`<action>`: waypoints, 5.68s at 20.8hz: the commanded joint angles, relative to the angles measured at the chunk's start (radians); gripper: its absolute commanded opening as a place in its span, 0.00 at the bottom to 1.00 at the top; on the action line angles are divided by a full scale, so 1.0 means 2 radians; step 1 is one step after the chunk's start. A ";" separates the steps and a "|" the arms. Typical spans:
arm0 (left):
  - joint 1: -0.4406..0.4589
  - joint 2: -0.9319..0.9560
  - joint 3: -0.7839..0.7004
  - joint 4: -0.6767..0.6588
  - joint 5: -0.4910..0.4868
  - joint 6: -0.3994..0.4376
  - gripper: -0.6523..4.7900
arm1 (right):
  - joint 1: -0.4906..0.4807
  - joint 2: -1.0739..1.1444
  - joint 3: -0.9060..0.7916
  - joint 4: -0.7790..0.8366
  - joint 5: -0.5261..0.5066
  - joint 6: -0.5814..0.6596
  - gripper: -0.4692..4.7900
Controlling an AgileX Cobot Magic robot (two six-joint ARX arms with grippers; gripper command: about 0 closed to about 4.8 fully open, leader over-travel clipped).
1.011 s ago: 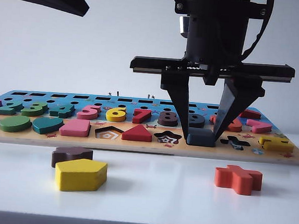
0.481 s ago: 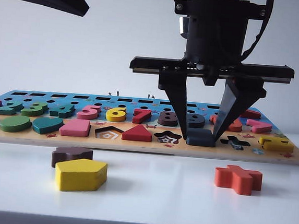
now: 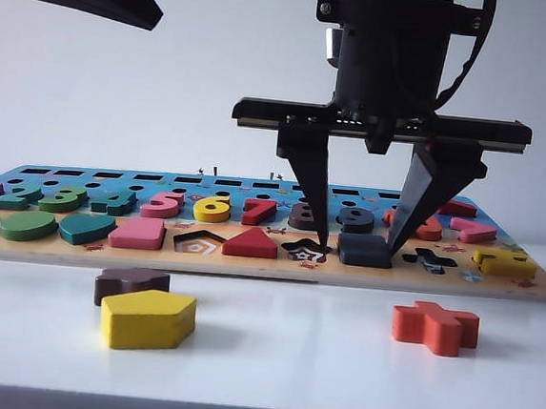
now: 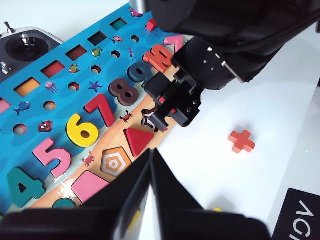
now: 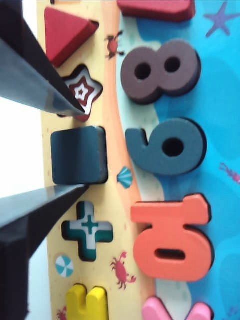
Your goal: Insert the cube into the slot.
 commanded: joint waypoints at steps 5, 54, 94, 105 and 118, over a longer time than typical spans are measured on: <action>0.000 -0.001 0.002 0.006 0.001 0.004 0.15 | 0.001 -0.019 0.001 0.007 0.002 0.000 0.59; 0.208 -0.104 0.002 0.029 -0.033 -0.002 0.15 | -0.308 -0.433 -0.193 0.189 -0.229 -0.367 0.08; 0.336 -0.363 -0.295 0.085 -0.201 -0.030 0.15 | -0.542 -0.813 -0.513 0.267 -0.237 -0.338 0.08; 0.336 -0.386 -0.329 0.097 -0.197 -0.028 0.15 | -0.542 -0.813 -0.572 0.309 -0.233 -0.353 0.08; 0.336 -0.386 -0.329 0.097 -0.196 -0.028 0.15 | -0.541 -0.813 -0.590 0.330 -0.313 -0.356 0.08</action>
